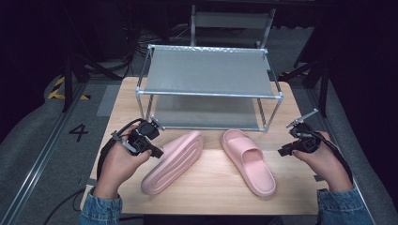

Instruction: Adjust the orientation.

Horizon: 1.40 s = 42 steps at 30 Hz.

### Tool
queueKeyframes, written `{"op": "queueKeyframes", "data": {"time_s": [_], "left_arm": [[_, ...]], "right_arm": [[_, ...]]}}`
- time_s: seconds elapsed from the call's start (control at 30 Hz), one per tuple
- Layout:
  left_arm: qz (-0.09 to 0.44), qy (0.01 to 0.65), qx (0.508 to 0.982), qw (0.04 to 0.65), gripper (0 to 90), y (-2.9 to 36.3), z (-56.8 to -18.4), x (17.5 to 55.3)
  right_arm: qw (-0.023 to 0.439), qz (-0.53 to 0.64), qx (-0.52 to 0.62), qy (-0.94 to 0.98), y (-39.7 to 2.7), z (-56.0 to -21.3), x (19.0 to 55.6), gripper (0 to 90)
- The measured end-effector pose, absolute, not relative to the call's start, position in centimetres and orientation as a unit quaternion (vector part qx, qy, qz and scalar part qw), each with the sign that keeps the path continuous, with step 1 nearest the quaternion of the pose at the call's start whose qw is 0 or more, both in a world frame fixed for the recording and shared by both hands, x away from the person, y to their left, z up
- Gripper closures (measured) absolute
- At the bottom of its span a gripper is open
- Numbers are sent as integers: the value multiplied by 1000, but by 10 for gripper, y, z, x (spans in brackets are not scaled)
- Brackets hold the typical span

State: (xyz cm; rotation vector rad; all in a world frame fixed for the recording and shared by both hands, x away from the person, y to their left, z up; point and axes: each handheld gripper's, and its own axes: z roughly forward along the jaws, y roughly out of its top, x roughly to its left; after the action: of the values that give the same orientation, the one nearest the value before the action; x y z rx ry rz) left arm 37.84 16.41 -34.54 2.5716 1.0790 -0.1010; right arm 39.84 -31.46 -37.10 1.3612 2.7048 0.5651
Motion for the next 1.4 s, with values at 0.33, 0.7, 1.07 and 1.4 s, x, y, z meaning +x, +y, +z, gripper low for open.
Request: {"op": "queueKeyframes", "data": {"time_s": [0.33,0.7,1.07,1.4], "left_arm": [[-31,366,912,182,897,148,-355,385],[-32,357,917,176,899,138,-356,381],[-56,322,928,181,889,123,-352,369],[-96,279,937,185,855,104,-358,358]], "right_arm": [[26,187,447,874,-315,-371,397,707],[28,189,446,875,-315,-371,397,701],[26,187,443,876,-313,-371,398,692],[27,193,436,879,-310,-368,399,679]]}}
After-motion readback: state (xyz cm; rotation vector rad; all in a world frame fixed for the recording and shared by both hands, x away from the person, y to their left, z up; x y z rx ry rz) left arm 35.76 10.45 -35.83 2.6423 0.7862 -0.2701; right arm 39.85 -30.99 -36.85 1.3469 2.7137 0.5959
